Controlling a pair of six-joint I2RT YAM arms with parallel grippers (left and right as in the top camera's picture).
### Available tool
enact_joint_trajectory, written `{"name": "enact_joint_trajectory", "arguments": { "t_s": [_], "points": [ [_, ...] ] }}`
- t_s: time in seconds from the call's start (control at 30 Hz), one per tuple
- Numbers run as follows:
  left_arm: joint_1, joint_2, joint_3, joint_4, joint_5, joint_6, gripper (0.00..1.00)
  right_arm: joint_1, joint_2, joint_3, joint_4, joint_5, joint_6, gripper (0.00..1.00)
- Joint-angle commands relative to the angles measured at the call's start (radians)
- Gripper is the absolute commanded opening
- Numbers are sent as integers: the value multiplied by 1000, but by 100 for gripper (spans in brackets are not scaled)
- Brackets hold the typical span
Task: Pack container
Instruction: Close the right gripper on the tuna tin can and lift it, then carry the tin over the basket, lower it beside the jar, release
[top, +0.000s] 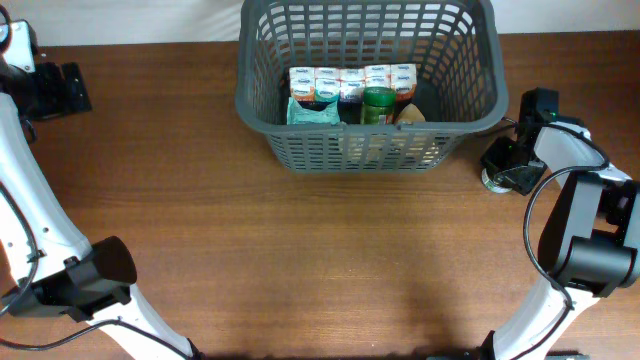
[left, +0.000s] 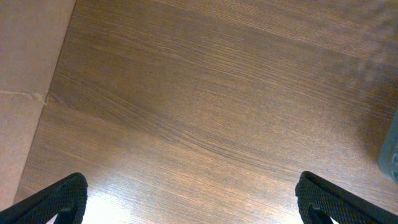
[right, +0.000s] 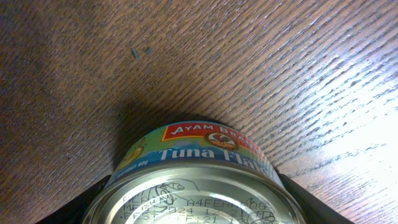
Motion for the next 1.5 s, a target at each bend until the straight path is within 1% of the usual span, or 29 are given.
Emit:
{"name": "enact_joint_trajectory", "arguments": {
  "t_s": [0.0, 0.07, 0.1, 0.17, 0.23, 0.27, 0.33, 0.37, 0.4, 0.47, 0.5, 0.6, 0.63, 0.67, 0.73, 0.77, 0.83, 0.87, 1.0, 1.1, 1.2, 1.27, 1.3, 1.4, 1.47],
  "points": [
    [4, 0, -5, -1, 11, -10, 99, 5, 15, -20, -2, -12, 5, 70],
    [4, 0, -5, -1, 11, -10, 99, 5, 11, -4, -15, -12, 5, 66],
    [4, 0, -5, -1, 11, -10, 99, 5, 6, 6, -25, -12, 1, 61],
    [4, 0, -5, -1, 11, -10, 99, 5, -8, 39, -48, -4, -14, 55],
    [4, 0, -5, -1, 11, -10, 99, 5, -27, 82, -85, 34, -14, 55],
    [4, 0, -5, -1, 11, -10, 99, 5, -40, 107, -108, 49, -19, 47],
    [4, 0, -5, -1, 11, -10, 99, 5, -60, 160, -151, 69, -22, 45],
    [4, 0, -5, -1, 11, -10, 99, 5, -68, 188, -173, 73, -22, 39],
    [4, 0, -5, -1, 11, -10, 99, 5, -72, 216, -195, 77, -22, 36],
    [4, 0, -5, -1, 11, -10, 99, 5, -80, 284, -246, 94, -22, 24],
    [4, 0, -5, -1, 11, -10, 99, 5, -84, 309, -262, 98, -22, 20],
    [4, 0, -5, -1, 11, -10, 99, 5, -98, 434, -348, 115, -22, 11],
    [4, 0, -5, -1, 11, -10, 99, 5, -116, 533, -396, 121, -34, 8],
    [4, 0, -5, -1, 11, -10, 99, 5, -123, 565, -409, 121, -42, 8],
    [4, 0, -5, -1, 11, -10, 99, 5, -156, 734, -471, 120, -56, 5],
    [4, 0, -5, -1, 11, -10, 99, 5, -166, 791, -492, 119, -56, 4],
    [4, 0, -5, -1, 11, -10, 99, 8, -186, 909, -534, 101, -60, 4],
    [4, 0, -5, -1, 11, -10, 99, 13, -197, 962, -545, 77, -85, 4],
    [4, 0, -5, -1, 11, -10, 99, 68, -237, 1089, -548, -46, -187, 4],
    [4, 0, -5, -1, 11, -10, 99, 148, -248, 1101, -540, -115, -247, 4],
    [4, 0, -5, -1, 11, -10, 99, 275, -228, 1087, -533, -125, -321, 4],
    [4, 0, -5, -1, 11, -10, 99, 369, -195, 1065, -517, -125, -394, 4],
    [4, 0, -5, -1, 11, -10, 99, 428, -165, 1049, -507, -122, -445, 4],
    [4, 0, -5, -1, 11, -10, 99, 507, -89, 1036, -493, -117, -509, 4],
    [4, 0, -5, -1, 11, -10, 99, 555, -3, 1035, -486, -117, -544, 4]
  ]
}}
